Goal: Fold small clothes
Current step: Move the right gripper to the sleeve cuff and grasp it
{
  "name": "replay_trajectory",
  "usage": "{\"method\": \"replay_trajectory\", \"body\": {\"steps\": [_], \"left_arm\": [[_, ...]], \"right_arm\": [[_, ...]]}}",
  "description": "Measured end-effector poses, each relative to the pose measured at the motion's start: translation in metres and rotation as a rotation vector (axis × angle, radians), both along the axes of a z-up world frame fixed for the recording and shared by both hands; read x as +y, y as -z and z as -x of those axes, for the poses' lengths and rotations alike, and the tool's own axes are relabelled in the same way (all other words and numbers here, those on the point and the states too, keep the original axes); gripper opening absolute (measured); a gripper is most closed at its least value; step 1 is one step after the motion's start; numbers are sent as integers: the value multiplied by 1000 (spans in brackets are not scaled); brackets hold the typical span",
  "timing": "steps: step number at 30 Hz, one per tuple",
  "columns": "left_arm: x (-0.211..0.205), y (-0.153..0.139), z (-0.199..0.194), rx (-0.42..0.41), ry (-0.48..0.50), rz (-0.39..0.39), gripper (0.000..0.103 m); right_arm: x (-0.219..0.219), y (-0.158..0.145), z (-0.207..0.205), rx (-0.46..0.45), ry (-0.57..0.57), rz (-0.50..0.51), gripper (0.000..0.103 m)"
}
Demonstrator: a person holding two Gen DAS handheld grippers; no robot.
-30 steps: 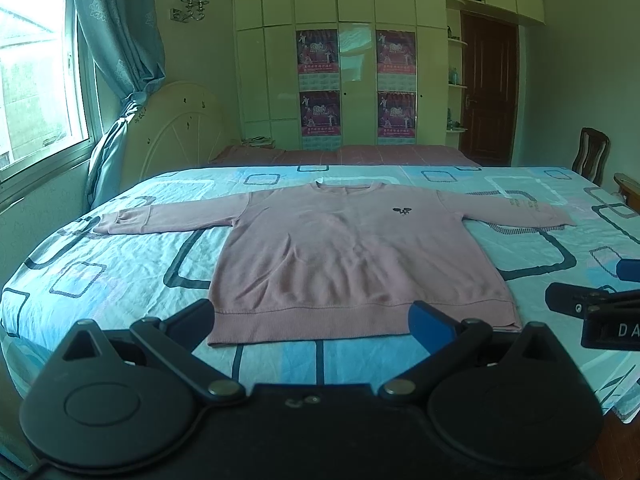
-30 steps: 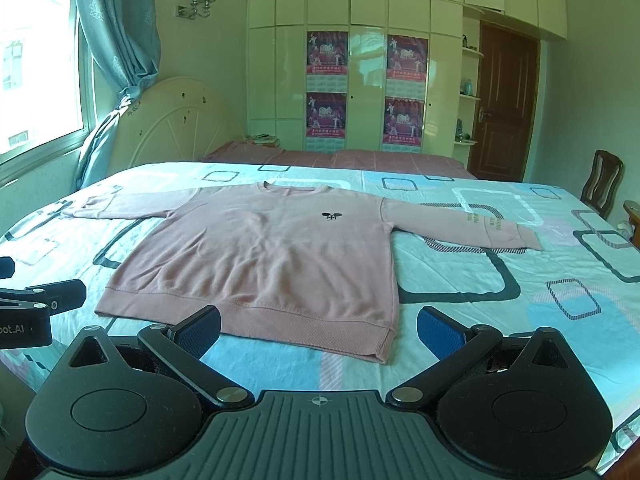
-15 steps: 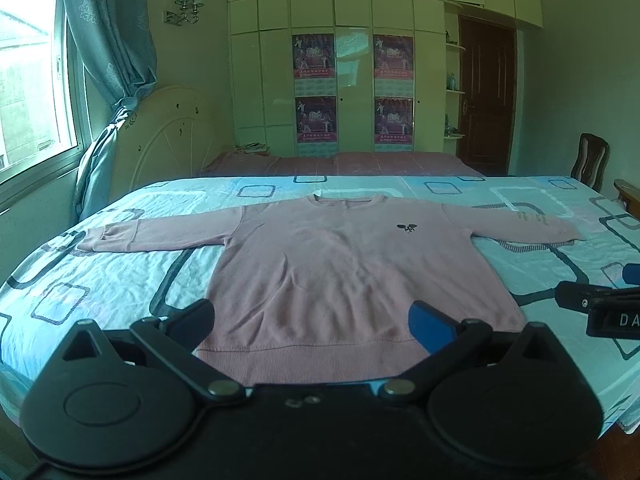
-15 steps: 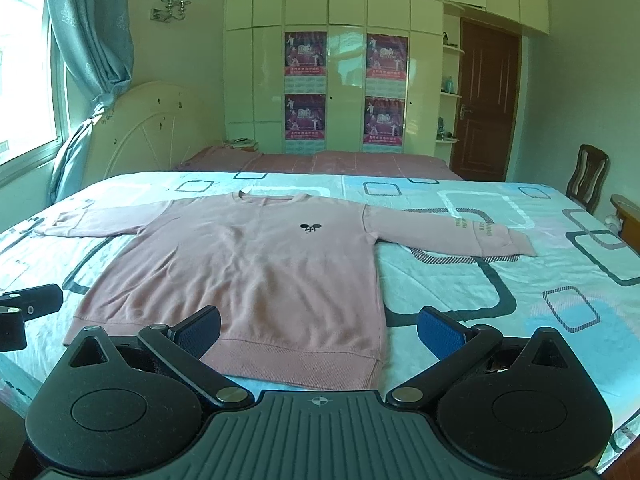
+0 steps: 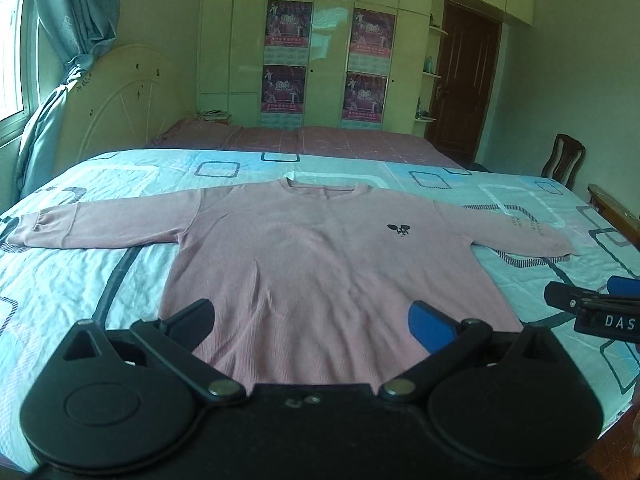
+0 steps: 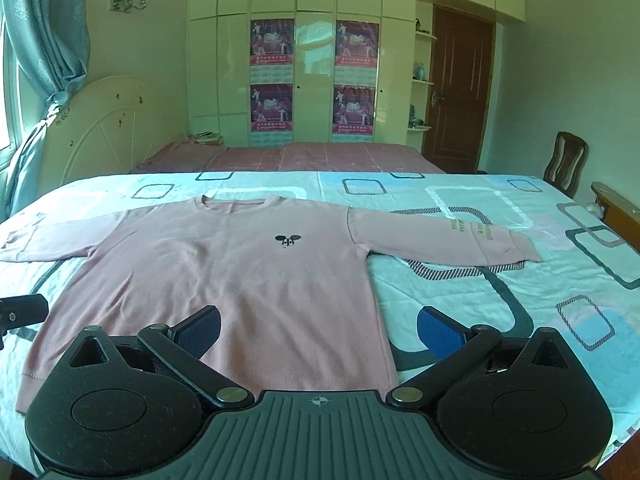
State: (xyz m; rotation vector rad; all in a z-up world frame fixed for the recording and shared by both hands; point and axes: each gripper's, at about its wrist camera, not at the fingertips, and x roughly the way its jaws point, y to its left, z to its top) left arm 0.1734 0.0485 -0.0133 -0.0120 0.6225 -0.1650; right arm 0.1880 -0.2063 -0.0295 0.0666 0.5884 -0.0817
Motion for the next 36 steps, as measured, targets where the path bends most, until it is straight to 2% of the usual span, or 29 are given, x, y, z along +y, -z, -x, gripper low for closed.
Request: {"method": "replay_trajectory", "body": {"steps": [7,9,12,14,18,27,29,36], "left_arm": [[14,9,-45,37,41,17,103],[14,13,-57,45,31,16,102],[4,18,-74,41,69,-4,102],[-5,22,-81,29,78,-28,102],[-16,30,-98,27,84,-14,102],[-65,47,-165,72,36,-76,102],[-84,51,-183,73,34,-97,102],[-147,72,-234,132,42,-126,102]], "right_arm": [[7,2,-39,12,38,34,103],[1,4,-46,14,54,39,103],[-17,9,-59,18,94,37,103],[-35,14,-68,18,117,23,103],[-83,24,-89,8,203,-27,103],[-208,51,-156,-2,343,-106,102],[-240,60,-172,9,385,-124,62],[-347,113,-210,51,509,-282,60]]}}
